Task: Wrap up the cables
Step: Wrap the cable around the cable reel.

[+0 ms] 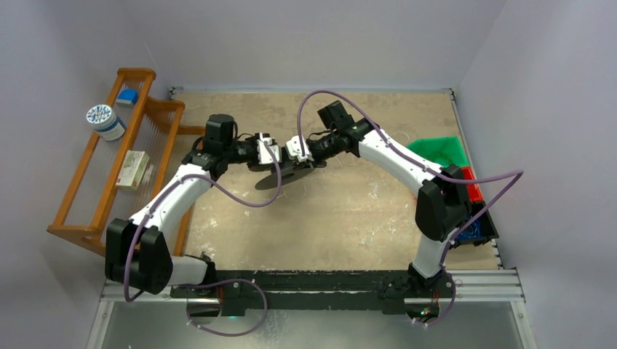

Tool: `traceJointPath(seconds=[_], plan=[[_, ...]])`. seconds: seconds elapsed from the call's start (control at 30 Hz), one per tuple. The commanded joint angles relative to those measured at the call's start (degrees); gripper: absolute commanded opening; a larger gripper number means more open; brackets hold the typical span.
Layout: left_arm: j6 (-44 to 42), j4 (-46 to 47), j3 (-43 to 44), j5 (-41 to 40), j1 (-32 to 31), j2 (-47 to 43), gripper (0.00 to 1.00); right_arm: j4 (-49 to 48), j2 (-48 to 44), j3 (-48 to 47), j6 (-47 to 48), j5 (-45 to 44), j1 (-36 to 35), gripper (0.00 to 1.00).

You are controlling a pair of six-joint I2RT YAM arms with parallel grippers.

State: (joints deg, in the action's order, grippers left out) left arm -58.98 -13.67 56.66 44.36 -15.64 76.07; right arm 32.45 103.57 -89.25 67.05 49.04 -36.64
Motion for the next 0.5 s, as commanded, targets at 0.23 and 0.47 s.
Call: traceJointPath(seconds=[0.23,0.47], plan=[[5.9,1.4,1.2,1.0,0.3,2.6,0.37,1.0,0.4,-1.4,0.0,1.1,-0.2,0.00],[8.6,0.3,2.4,0.8,0.3,2.5,0.42,0.6,0.2,-1.3,-0.2,0.5,-0.2,0.00]])
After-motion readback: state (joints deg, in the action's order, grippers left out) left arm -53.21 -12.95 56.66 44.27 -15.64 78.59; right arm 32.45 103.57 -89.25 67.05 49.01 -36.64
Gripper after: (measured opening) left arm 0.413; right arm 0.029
